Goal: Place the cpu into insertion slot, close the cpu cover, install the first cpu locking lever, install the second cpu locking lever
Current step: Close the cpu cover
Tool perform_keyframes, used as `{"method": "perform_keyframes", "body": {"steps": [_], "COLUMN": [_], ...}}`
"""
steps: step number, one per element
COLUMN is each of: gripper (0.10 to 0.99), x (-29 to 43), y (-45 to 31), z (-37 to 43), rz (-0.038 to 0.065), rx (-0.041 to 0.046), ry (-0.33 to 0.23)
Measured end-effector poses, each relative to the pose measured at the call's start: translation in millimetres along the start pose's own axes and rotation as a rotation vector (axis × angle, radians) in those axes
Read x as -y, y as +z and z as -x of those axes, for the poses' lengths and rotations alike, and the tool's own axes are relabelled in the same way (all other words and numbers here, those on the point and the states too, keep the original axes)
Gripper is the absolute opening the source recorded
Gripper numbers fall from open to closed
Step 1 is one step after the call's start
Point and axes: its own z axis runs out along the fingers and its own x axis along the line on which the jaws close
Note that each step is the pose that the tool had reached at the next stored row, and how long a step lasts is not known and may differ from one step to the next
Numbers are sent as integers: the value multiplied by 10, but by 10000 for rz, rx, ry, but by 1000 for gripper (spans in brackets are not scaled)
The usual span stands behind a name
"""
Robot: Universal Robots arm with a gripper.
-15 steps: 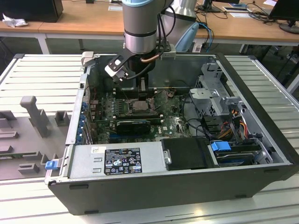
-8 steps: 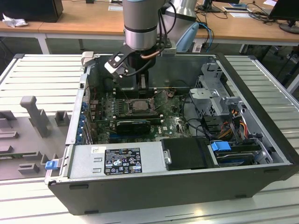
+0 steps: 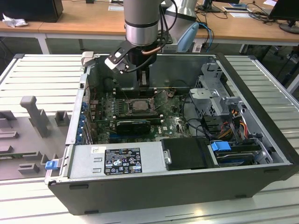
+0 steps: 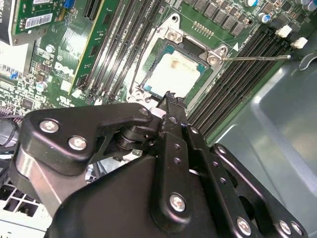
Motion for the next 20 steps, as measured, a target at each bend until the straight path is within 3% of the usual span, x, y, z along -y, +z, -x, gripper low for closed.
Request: {"method": "perform_keyframes", "body": {"steps": [13,20], "gripper": [106,106], "x": [-28,-59], "y": [-174,-219], "z": [-6,-8], "rz": [1,1], "rx": [0,0], "ry": [0,1]}}
